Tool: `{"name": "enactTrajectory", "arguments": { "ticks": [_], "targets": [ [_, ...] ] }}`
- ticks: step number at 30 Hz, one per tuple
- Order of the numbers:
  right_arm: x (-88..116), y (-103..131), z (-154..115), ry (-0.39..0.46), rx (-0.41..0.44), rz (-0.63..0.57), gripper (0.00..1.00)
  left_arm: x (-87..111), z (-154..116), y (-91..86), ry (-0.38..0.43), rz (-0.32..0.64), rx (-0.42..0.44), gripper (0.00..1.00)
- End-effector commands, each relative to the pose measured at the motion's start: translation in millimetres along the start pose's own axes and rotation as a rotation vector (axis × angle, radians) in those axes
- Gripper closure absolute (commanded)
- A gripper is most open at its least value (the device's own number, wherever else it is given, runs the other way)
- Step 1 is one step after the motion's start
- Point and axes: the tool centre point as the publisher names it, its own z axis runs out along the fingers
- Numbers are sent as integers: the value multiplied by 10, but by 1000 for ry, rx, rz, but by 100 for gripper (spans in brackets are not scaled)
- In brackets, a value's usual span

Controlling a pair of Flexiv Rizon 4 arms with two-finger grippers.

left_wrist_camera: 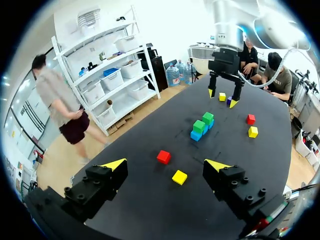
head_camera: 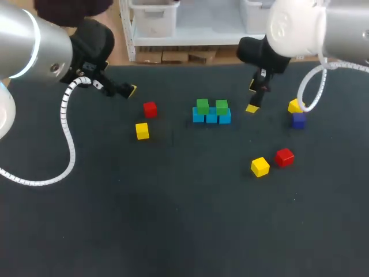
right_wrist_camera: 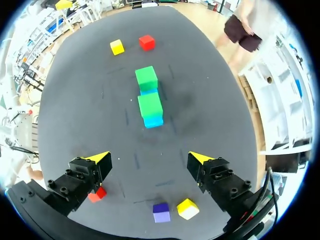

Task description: Place the blue cubes, place green cubes on the blue cubes, place the yellow cubes on the green cubes, then place the red cubes on the yellow cubes, and place purple cube on the red cubes.

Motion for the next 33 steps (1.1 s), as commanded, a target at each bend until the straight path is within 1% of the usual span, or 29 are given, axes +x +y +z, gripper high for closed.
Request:
{"name": "enactTrajectory", "arguments": {
  "ticks": [1,9,11,15,25,29,33],
  "targets": [
    [98,49,-106,11,136,19,0,3,7,8,-1,1,2,0],
    [273,-39,-223,85,180,81,0,3,7,8,-1,1,2,0],
    [321,-64,-234,115,191,95,0,3,7,8,-1,1,2,0],
    [404,-88,-235,133,196,122,0,3,7,8,-1,1,2,0],
    [629,-142,-230,103,192,177,0,3,7,8,-1,1,2,0],
    [743,-164,-276,87,201,202,0,3,7,8,-1,1,2,0],
    [809,-169,-303,87,200,210,0,3,7,8,-1,1,2,0]
  ]
}}
